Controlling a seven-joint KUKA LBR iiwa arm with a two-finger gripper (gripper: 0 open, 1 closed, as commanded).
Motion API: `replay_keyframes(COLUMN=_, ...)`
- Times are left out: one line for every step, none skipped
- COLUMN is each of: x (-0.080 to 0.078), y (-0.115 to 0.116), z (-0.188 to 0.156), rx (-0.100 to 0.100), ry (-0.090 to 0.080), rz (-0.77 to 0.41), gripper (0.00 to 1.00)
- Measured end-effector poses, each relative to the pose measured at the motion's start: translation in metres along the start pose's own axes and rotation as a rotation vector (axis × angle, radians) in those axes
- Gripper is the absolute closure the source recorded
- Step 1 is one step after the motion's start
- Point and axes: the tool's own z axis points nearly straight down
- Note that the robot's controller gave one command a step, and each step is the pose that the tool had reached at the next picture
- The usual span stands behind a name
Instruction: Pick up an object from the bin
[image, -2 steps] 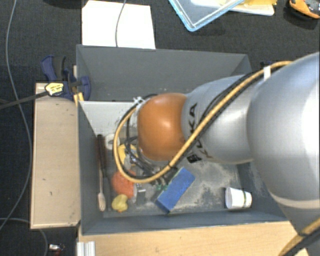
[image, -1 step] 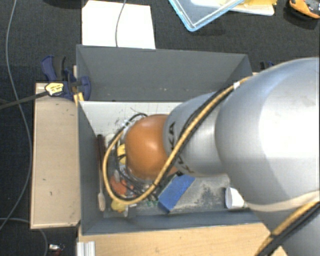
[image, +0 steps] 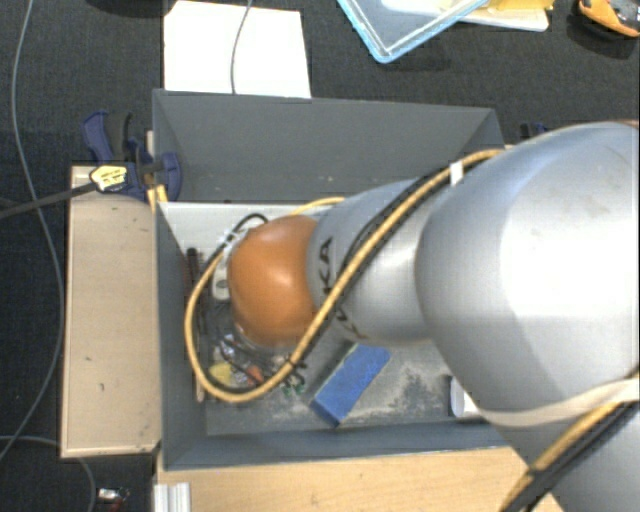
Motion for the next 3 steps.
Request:
replay_keyframes(x=0.0, y=0.0, z=0.0, rx=0.0, ry=0.0, rz=0.002, gripper=1.0)
replay_keyframes(x=0.001, y=-0.006, z=-0.05, rx=-0.001, ry=-0.002, rz=0.002, gripper=1.0)
replay_keyframes(x=0.008, y=-0.002, z=-0.105, rx=0.0, ry=0.007, rz=0.002, gripper=1.0)
